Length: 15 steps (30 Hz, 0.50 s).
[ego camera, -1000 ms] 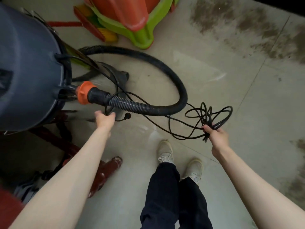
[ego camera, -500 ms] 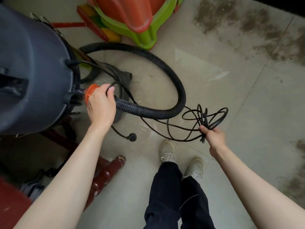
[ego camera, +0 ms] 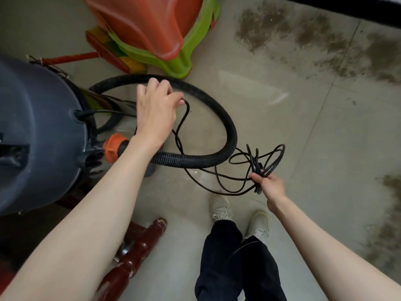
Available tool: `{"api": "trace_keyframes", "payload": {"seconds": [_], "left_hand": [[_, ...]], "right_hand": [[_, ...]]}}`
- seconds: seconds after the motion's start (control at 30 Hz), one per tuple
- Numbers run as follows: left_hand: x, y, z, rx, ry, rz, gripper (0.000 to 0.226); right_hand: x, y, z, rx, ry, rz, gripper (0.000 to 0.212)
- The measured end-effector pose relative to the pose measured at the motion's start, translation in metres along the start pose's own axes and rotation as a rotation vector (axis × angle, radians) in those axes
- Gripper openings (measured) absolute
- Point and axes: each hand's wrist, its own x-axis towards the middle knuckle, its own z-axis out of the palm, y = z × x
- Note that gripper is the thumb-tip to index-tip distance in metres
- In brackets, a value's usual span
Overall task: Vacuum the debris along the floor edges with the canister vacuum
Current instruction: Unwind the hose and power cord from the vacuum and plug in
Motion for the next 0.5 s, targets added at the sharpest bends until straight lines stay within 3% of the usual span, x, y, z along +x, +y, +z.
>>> {"api": "trace_keyframes", "payload": {"seconds": [0.13, 0.5], "left_hand": [[0.032, 0.015, -0.010, 0.009, 0.146, 0.145, 0.018], [0.053, 0.012, -0.021, -0.068, 0.158, 0.197, 0.022]], "right_hand": [[0.002, 0.002, -0.001, 0.006, 0.001, 0.024, 0.023], [-0.004, -0.009, 0.007, 0.106, -0.030, 0.136, 0.018]]}}
